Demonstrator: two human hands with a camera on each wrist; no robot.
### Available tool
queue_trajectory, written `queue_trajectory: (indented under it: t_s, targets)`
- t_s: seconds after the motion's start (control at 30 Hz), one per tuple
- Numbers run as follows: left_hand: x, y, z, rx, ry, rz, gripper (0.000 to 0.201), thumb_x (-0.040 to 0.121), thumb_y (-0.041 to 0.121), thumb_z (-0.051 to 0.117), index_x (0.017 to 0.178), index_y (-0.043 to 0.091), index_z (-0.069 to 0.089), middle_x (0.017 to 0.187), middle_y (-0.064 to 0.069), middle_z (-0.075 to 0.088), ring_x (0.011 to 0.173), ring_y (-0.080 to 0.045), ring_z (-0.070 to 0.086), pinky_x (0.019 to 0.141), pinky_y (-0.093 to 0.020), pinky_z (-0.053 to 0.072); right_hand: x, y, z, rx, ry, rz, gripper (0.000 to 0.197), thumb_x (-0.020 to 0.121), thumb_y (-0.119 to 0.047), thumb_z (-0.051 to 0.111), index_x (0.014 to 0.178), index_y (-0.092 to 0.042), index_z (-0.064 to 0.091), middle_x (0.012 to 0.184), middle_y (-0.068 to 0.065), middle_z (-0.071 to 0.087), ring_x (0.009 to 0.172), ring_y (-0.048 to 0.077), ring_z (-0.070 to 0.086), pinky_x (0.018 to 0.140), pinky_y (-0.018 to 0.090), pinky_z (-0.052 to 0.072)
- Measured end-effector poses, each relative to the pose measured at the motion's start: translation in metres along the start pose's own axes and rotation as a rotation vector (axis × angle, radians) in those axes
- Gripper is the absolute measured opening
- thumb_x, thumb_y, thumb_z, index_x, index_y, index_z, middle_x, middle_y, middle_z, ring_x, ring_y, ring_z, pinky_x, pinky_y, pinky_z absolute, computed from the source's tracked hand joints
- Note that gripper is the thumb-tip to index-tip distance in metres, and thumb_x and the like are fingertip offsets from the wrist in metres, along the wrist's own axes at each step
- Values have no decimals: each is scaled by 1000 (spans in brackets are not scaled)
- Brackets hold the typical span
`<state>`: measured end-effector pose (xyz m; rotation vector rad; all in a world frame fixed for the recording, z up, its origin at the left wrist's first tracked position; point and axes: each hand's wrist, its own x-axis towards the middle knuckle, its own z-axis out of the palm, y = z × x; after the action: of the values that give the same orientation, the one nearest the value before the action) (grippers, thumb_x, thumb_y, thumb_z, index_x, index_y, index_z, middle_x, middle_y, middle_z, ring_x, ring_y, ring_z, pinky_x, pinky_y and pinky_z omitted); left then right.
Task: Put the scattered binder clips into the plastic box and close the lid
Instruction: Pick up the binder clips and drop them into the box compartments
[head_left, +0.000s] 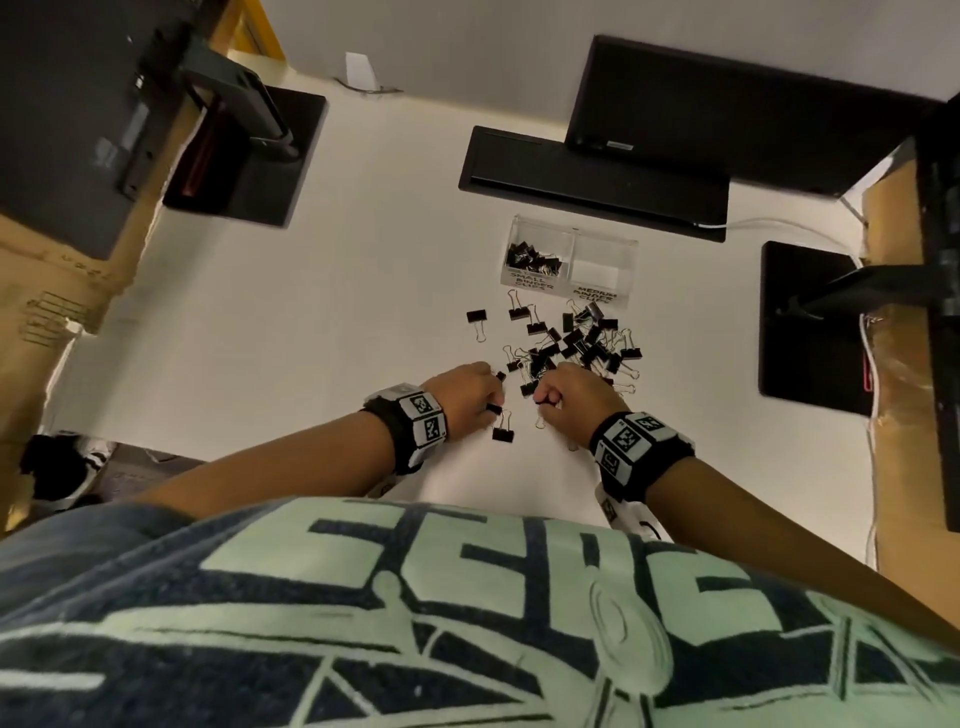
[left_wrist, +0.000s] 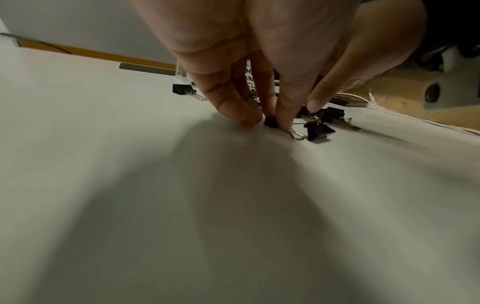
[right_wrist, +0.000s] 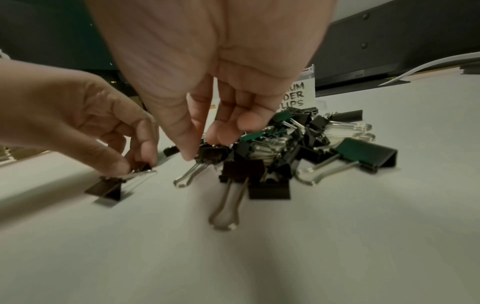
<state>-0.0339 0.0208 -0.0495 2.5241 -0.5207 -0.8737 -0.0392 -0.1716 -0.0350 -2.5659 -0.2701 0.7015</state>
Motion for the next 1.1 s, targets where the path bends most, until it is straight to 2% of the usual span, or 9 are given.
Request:
queue_trajectory:
  t_s: [0.1,0.17,0.3,0.47,0.63,0.77,0.87,1.0,1.1]
  targets:
    - [-1,-5,0,10,32,-33,19,84,17,61,102,12,64,109,-6,54,96,-25,58,84,-38,51,-1,2,-1,-29,-24,45,12,83,-8,57,88,-13,66,88,-4,48,78,13,51,68,27,42]
    - [-2,-7,-2,-5,54,-52,11,82,15,61,92,12,62,100,-4,51,91,-25,57,81,-38,51,1,2,-3,-10,14,69,13,83,-5,55,86,-12,67,87,-4,49,77,14,51,68,26,41]
    - [-6,-8,-6,-100,100,-71,9,78,7,57,81,15,55,89,-5,54,79,-20,52,70,-30,44,13,-13,-7,11,100,26,10,85,-10,58,89,-14,66,93,-4,48,81,13,49,73,32,48]
    - [-8,-9,-6,-127,115,-99,20,77,3,54,95,11,60,103,-9,59,88,-26,58,78,-33,48,27,-25,0,-130,38,36,13,88,-18,56,96,-12,63,107,4,53,97,20,54,78,33,48]
    - [-12,-18,1,-17,58,-18,37,82,7,54,117,18,61,114,-8,51,96,-26,57,83,-36,50,16,-15,5,-269,-6,101,16,88,-21,52,92,-10,63,105,6,56,95,25,58,76,37,50]
    - [-12,-20,2,85,37,19,30,87,8,51,115,12,58,116,-10,50,97,-30,56,73,-30,43,20,-17,-4,-246,9,86,18,88,-15,50,96,-9,65,110,7,57,98,25,57,80,36,50]
    - [-12,-17,0,166,86,31,21,88,12,49,107,7,55,112,-13,49,88,-32,56,65,-33,43,32,-24,-4,-154,65,-26,23,87,-9,52,108,-11,61,117,6,52,112,23,49,90,34,44]
    - [-10,-12,-6,193,88,34,15,89,10,46,102,3,52,107,-15,54,90,-31,56,66,-35,41,46,-28,3,-147,-20,-124,34,88,-2,53,121,-10,56,126,7,49,122,23,41,98,32,39]
    - [-6,-7,-10,96,137,-12,18,90,8,42,106,7,48,105,-14,57,89,-30,56,65,-31,35,50,-24,9,-130,-17,-121,30,90,-4,54,120,-9,58,123,11,50,118,26,45,95,32,40]
